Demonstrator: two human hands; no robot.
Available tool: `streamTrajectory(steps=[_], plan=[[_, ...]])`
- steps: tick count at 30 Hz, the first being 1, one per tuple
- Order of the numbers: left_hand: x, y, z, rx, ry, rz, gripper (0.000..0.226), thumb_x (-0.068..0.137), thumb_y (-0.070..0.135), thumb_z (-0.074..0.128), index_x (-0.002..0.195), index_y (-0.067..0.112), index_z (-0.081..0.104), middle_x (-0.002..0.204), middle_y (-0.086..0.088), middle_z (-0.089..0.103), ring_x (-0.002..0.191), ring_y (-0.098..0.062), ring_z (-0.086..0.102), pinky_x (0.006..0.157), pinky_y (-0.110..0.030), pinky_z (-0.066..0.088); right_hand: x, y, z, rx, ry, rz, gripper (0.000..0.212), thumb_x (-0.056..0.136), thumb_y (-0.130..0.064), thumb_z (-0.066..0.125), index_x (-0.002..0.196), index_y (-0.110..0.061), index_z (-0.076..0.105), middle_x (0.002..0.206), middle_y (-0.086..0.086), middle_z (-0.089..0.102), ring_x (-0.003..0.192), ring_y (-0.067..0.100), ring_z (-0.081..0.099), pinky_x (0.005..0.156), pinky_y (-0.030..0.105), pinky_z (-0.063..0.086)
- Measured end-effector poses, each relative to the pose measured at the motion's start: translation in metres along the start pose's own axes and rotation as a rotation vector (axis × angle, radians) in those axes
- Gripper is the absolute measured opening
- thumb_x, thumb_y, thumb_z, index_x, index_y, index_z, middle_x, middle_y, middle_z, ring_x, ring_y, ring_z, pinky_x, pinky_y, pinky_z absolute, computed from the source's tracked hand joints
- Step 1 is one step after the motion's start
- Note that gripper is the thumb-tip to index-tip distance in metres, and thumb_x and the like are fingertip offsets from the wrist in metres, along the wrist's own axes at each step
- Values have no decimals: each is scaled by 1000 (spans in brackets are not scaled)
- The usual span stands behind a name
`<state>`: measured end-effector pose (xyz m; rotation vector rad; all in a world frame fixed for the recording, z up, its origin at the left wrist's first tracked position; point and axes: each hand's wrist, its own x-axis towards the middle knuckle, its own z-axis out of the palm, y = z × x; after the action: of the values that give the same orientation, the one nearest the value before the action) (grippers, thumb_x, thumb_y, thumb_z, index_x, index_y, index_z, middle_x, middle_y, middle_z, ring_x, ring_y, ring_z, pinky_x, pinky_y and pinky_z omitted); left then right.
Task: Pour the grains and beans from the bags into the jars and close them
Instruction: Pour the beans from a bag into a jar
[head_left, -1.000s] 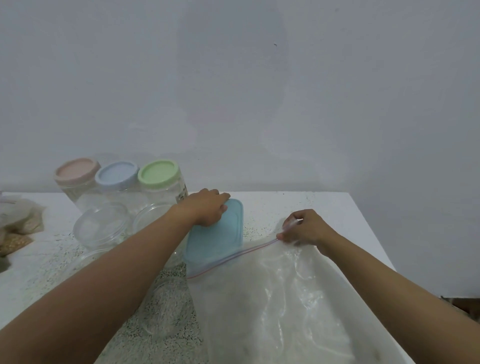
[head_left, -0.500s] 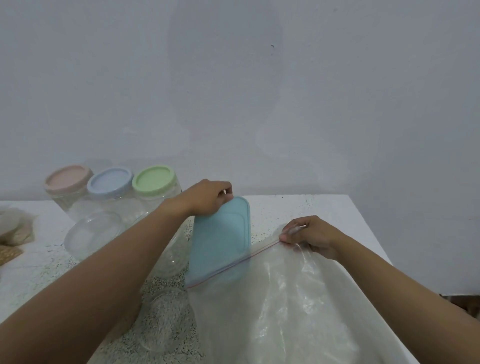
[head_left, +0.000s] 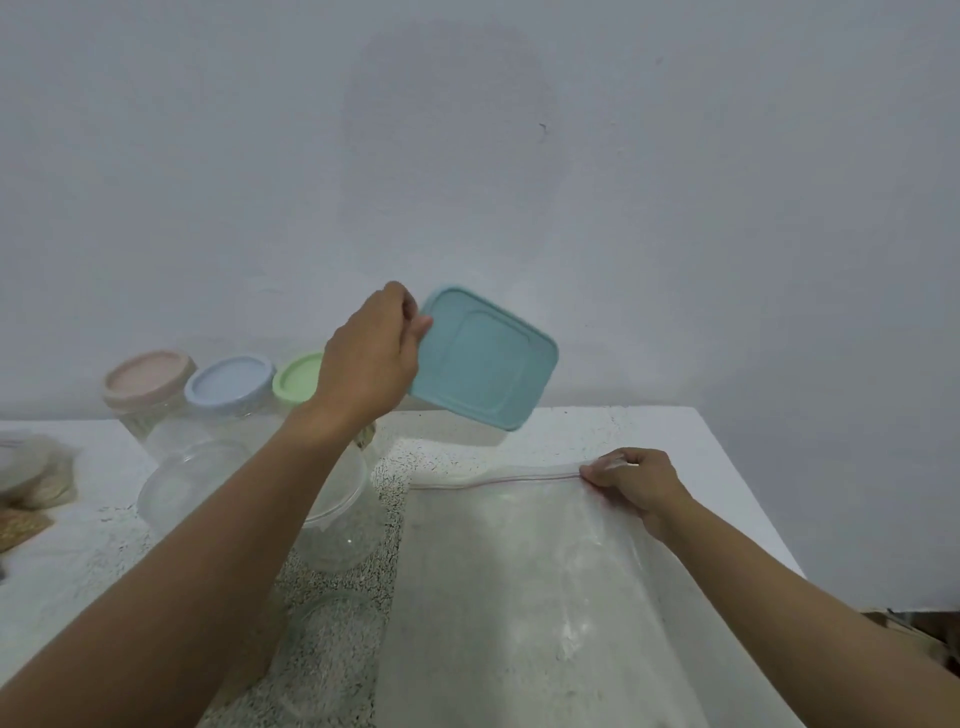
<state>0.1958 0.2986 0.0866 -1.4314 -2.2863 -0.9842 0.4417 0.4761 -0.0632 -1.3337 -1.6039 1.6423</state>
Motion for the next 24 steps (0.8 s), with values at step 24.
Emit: streamTrajectory(steps=[24], plan=[[-127, -26, 74, -499, -423, -799, 26, 108, 33, 47, 109, 8, 53, 112, -13, 63, 95, -26, 67, 76, -41, 63, -24, -1, 16, -462, 43, -432, 25, 84, -2, 73, 98, -21, 63, 99, -1, 67, 90, 17, 63, 70, 18, 41]])
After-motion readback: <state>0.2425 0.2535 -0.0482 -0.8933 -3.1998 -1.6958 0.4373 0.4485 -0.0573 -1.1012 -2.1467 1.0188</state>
